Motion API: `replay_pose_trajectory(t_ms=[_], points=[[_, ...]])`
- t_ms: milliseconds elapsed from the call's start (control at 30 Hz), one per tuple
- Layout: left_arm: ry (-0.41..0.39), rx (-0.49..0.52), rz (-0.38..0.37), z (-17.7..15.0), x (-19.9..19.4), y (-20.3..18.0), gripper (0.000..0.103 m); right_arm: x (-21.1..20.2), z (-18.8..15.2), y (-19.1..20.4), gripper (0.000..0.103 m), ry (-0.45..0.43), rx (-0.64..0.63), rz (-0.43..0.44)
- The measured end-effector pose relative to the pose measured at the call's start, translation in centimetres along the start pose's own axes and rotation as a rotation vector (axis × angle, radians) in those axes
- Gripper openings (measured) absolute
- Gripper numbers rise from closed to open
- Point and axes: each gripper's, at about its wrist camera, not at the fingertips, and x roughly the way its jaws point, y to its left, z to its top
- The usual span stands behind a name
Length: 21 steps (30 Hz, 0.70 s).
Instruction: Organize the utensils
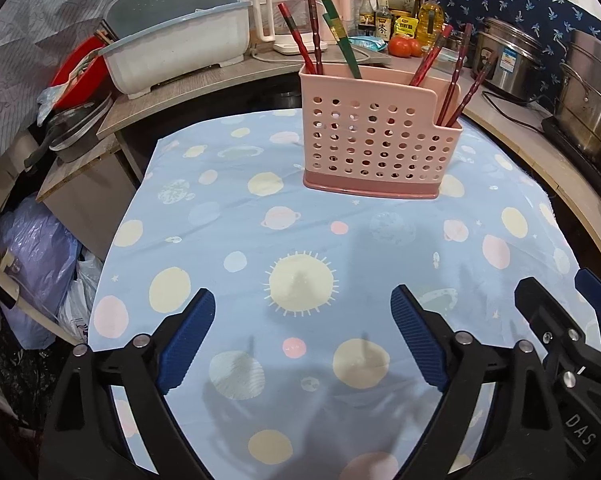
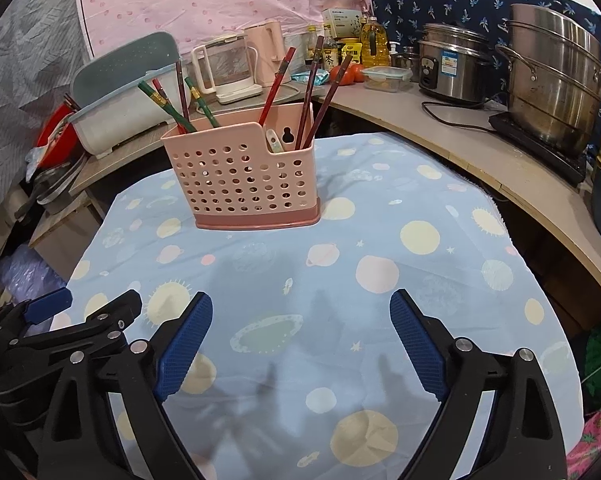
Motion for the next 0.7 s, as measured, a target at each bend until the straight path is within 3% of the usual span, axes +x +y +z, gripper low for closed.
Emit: replay_pose_trajectory(t_ms=[67,700], points=[[-0.002,-0.007,0.014,0.04,0.04,0.21,0.09,0.02,0.02,-0.11,0.097,-0.005,0.003,-0.009],[0.003,0.001,0.031,0.32,0.39,-0.04,0.094,0.34,0.1,-0.34,0.097,-0.004,0.013,-0.018]])
